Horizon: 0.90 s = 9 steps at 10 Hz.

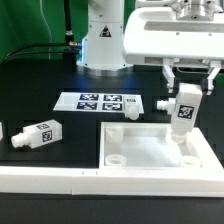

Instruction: Assemble one leg

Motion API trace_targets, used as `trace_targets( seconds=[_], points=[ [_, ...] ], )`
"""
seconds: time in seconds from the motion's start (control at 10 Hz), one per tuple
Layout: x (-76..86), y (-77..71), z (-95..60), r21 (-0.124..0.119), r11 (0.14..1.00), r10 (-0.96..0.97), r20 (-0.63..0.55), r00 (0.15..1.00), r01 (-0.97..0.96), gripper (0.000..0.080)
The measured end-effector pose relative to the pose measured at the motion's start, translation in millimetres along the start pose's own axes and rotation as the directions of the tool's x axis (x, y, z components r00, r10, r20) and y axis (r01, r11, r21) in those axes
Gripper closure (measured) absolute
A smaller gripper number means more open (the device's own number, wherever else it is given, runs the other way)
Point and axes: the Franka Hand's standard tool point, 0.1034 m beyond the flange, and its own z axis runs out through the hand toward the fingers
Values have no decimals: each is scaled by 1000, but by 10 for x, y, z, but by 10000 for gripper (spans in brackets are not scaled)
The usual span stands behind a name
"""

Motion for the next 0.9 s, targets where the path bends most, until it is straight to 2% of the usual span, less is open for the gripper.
trace_targets(
  seconds=[0.1, 0.3, 0.5, 0.9],
  points=[
    [-65, 42, 58, -9, 1000, 1, 12, 1000, -1, 512],
    [-136, -44, 133, -8, 1000, 3, 41, 999, -3, 512],
    [-82, -227, 173, 4, 1000, 15, 43, 999, -15, 512],
    [-90, -346, 216, 11, 1000, 1, 30, 1000, -1, 512]
  ],
)
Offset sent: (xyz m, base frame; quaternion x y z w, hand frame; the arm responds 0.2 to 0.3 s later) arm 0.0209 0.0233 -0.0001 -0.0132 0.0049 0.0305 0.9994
